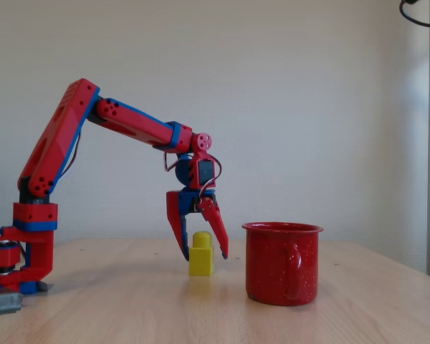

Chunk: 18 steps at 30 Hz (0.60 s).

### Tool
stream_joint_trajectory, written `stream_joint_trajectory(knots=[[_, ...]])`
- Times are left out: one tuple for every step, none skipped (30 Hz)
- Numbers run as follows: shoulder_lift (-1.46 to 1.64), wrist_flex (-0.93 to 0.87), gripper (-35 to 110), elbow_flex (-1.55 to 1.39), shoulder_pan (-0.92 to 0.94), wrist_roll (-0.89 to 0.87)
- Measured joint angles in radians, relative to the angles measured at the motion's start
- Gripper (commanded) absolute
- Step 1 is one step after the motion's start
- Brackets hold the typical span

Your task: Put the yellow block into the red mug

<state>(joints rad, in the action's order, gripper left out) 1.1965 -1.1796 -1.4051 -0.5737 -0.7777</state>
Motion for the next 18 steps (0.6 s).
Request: stream_joint_trajectory(knots=[[0.000, 0.000, 24, 0.000, 0.005, 0.000], [0.000, 0.009, 23, 0.000, 0.008, 0.000], [0.000, 0.015, 21, 0.000, 0.006, 0.000], [0.000, 0.015, 18, 0.000, 0.005, 0.000], [0.000, 0.015, 15, 0.000, 0.003, 0.000], [0.000, 0.015, 13, 0.000, 0.006, 0.000], [0.000, 0.015, 10, 0.000, 0.012, 0.000], [0.000, 0.015, 8, 0.000, 0.018, 0.002], [0.000, 0.015, 3, 0.000, 0.025, 0.012], [0.000, 0.015, 0, 0.000, 0.028, 0.015], [0.000, 0.015, 0, -0.002, 0.028, 0.015], [0.000, 0.015, 0, -0.002, 0.028, 0.015], [0.000, 0.015, 0, -0.002, 0.026, 0.015], [0.000, 0.015, 0, -0.002, 0.029, 0.015], [0.000, 0.015, 0, -0.002, 0.034, 0.015], [0.000, 0.015, 0, -0.002, 0.038, 0.031], [0.000, 0.017, 0, -0.008, 0.040, 0.035], [0.003, 0.021, 0, -0.014, 0.040, 0.037]])
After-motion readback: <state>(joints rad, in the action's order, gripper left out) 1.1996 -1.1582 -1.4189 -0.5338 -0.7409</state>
